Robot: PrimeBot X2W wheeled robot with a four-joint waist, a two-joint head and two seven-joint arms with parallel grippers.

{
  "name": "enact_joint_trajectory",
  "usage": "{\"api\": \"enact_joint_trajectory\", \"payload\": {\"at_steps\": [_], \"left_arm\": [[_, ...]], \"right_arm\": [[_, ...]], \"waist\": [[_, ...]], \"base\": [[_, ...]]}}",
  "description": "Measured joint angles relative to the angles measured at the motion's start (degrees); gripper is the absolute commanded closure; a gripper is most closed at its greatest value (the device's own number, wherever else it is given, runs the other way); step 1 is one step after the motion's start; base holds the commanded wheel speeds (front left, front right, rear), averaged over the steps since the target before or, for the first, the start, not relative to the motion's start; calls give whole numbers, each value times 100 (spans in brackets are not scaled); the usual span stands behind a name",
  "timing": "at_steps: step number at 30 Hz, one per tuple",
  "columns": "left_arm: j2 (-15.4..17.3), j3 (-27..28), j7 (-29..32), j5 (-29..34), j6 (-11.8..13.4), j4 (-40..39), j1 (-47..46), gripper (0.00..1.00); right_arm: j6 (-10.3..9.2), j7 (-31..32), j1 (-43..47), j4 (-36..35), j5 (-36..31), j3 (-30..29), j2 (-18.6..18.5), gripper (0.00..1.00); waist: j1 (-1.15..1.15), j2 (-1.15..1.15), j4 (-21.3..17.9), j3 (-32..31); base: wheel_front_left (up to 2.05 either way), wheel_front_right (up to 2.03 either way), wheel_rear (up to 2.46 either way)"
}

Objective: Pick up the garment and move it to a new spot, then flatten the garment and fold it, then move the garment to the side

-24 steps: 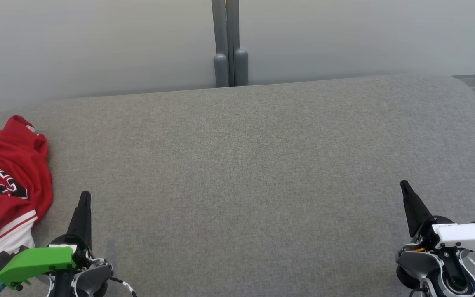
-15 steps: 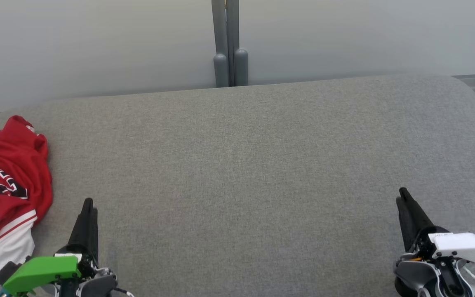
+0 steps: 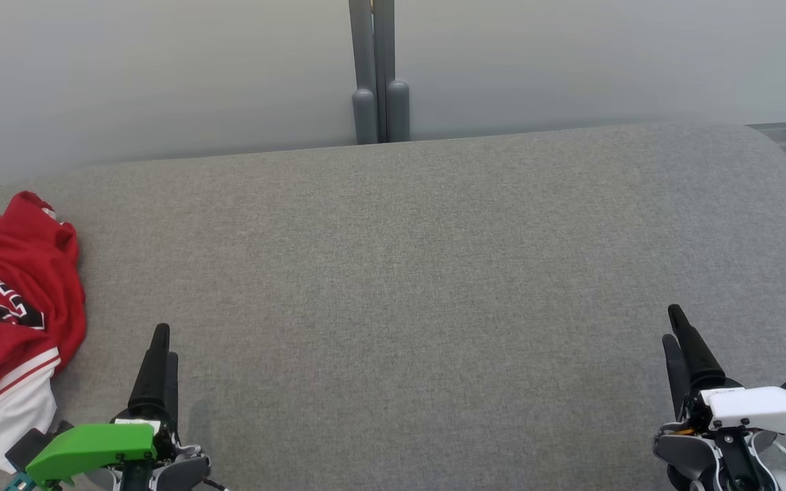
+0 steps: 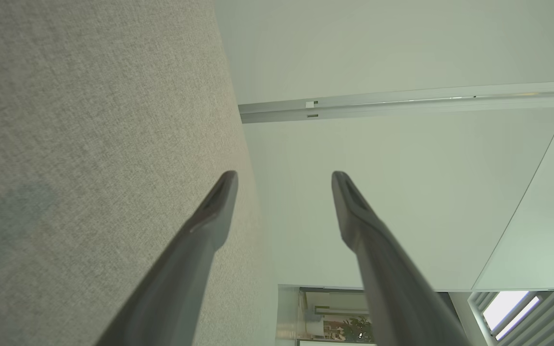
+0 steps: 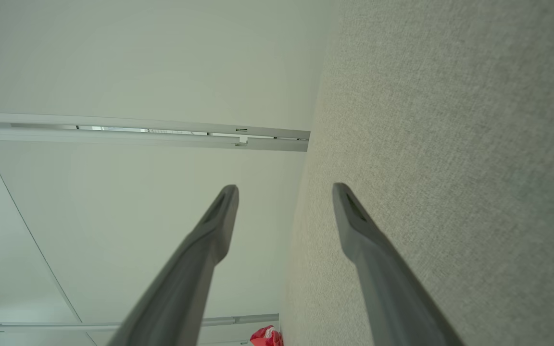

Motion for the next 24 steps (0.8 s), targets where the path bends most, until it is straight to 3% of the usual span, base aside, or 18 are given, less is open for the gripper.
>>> {"api": "enact_joint_trajectory", "payload": {"at_steps": [9, 24], "left_arm": [[55, -141, -225, 821, 14, 97, -15, 0], [56, -250, -545, 3051, 97, 41, -28, 0]], "right_arm": [[0, -198, 24, -252, -1201, 87, -54, 0], [1, -524, 30, -608, -3531, 344, -276, 0]], "waist": [[0, 0, -3, -2], [0, 0, -12, 9]], "base": [[0, 0, 0], [0, 0, 0]]}}
